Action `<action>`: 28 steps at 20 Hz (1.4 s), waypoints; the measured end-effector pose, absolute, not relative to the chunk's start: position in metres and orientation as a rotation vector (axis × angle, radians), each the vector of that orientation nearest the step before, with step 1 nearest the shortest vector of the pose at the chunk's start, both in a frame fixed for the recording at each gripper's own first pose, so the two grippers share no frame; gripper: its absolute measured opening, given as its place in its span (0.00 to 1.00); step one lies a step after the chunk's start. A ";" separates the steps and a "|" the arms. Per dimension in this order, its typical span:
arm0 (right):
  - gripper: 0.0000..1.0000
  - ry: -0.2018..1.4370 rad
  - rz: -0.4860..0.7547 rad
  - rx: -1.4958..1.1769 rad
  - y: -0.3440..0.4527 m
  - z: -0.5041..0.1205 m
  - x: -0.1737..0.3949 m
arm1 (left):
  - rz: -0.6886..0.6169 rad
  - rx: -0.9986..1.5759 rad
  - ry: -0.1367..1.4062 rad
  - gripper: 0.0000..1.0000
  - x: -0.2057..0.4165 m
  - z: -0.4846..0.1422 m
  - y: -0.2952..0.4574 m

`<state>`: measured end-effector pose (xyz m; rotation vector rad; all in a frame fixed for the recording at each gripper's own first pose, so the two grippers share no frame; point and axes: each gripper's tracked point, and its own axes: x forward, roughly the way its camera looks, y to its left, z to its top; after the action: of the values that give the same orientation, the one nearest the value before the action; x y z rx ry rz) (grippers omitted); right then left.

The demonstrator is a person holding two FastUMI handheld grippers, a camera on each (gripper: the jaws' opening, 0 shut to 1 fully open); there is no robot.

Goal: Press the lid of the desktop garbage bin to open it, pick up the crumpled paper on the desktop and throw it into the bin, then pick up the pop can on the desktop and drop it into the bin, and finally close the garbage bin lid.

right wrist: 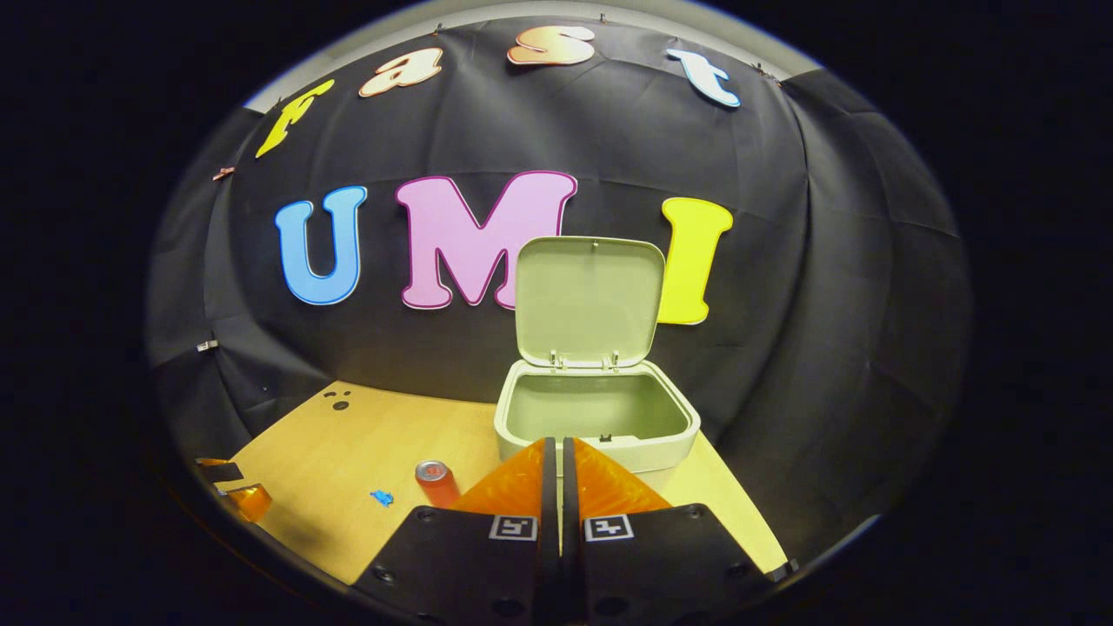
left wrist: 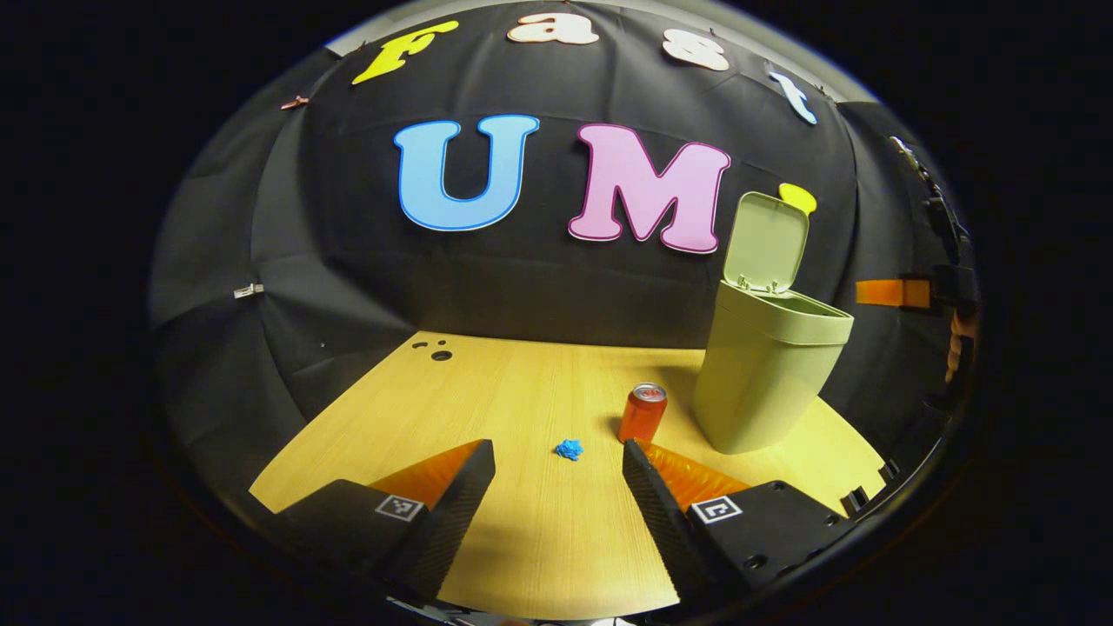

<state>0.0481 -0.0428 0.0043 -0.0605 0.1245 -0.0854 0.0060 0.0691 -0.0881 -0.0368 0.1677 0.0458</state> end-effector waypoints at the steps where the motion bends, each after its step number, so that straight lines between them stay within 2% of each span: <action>1: 0.05 0.128 -0.078 -0.059 -0.042 0.002 0.049 | 0.051 -0.031 0.169 0.96 0.011 -0.088 0.071; 11: 0.06 0.214 -0.006 -0.051 -0.048 -0.038 0.065 | 0.078 -0.053 0.236 0.96 0.074 -0.110 0.072; 13: 0.16 0.231 0.000 -0.031 -0.050 -0.045 0.065 | 0.085 -0.068 0.268 0.96 0.088 -0.123 0.076; 15: 0.39 0.250 0.016 -0.021 -0.048 -0.056 0.063 | 0.092 -0.075 0.299 0.96 0.102 -0.137 0.080; 16: 0.60 0.264 0.020 -0.022 -0.049 -0.061 0.064 | 0.094 -0.076 0.314 0.96 0.107 -0.144 0.083; 17: 0.68 0.280 0.027 -0.022 -0.048 -0.067 0.065 | 0.095 -0.077 0.330 0.96 0.114 -0.150 0.085; 18: 0.80 0.295 0.032 -0.023 -0.048 -0.072 0.063 | 0.096 -0.079 0.344 0.96 0.121 -0.157 0.086; 19: 0.85 0.309 0.035 -0.024 -0.048 -0.077 0.062 | 0.095 -0.083 0.359 0.96 0.128 -0.164 0.086; 20: 0.95 0.324 0.037 -0.025 -0.048 -0.082 0.060 | 0.094 -0.087 0.373 0.96 0.133 -0.171 0.087; 22: 1.00 0.347 0.037 -0.030 -0.048 -0.091 0.057 | 0.092 -0.089 0.396 0.96 0.146 -0.181 0.086; 28: 1.00 0.418 0.058 -0.053 -0.043 -0.114 0.052 | 0.069 -0.074 0.450 0.96 0.192 -0.210 0.076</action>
<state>0.0517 -0.0427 -0.1142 -0.0528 0.4182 0.0579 0.1918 0.0759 -0.2095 -0.0743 0.4495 0.0695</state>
